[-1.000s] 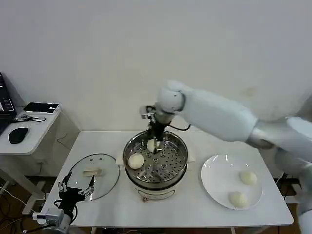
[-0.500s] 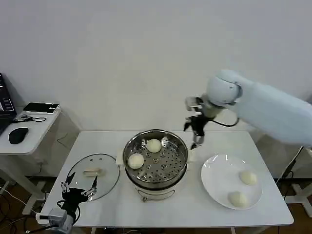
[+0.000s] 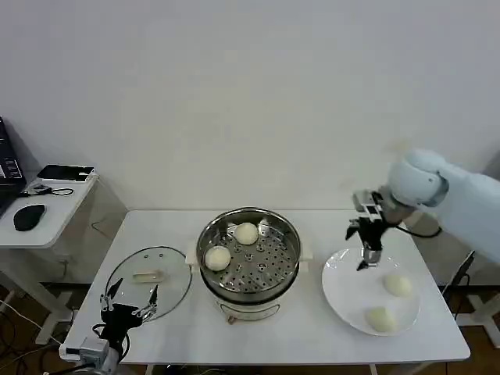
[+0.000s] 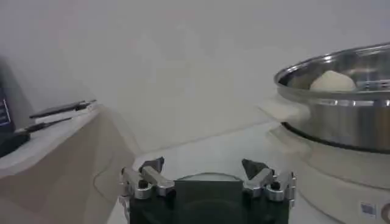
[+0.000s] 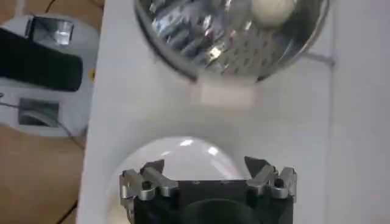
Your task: Take steamed baozi put them in steamer then cover it.
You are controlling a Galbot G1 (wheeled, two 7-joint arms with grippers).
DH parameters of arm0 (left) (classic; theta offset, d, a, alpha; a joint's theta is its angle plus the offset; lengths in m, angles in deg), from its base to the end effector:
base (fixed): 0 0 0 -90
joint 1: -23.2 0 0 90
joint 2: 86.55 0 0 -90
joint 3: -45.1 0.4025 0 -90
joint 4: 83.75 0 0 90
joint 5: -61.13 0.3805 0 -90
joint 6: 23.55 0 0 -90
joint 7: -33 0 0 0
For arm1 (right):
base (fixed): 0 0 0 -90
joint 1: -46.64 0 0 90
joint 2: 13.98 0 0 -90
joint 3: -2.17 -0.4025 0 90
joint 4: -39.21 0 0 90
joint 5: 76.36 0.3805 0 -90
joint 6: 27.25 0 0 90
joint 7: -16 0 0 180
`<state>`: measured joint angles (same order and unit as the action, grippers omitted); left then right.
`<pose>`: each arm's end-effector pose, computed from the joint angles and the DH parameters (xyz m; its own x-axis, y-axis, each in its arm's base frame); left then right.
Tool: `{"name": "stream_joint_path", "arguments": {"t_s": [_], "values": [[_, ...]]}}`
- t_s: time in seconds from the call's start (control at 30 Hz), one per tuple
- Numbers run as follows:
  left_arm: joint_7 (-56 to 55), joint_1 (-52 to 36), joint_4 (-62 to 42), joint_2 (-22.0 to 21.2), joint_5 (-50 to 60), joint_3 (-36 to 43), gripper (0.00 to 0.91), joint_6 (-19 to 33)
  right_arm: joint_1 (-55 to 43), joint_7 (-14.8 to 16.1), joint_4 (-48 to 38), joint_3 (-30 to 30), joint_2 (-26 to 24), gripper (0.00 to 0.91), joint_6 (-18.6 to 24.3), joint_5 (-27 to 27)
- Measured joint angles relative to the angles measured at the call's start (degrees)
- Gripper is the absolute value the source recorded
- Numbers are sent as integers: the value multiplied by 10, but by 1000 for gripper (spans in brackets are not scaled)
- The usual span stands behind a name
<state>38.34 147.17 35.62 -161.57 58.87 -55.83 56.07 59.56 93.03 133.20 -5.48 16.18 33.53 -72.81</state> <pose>0.1626 0.1165 -0.3414 -0.9691 0.0074 0.2467 0.0728 0.9637 0.2570 0.5125 -0.1361 -0.0657 -0.0821 -0.1340 0.9876 -0.9943 -0.0560 -0.0903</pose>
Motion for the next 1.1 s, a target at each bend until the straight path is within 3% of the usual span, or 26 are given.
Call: {"name": "stream_joint_path", "arguments": {"t_s": [0.5,1.1], "values": [[-1,1,-12,-3,6,3,907,0,159,4,-5,-72,-31,907,34,-86],[1,-12,-36,1,4,-4,907,1,222,2,-58,-90,-8,907,53,-139]]}}
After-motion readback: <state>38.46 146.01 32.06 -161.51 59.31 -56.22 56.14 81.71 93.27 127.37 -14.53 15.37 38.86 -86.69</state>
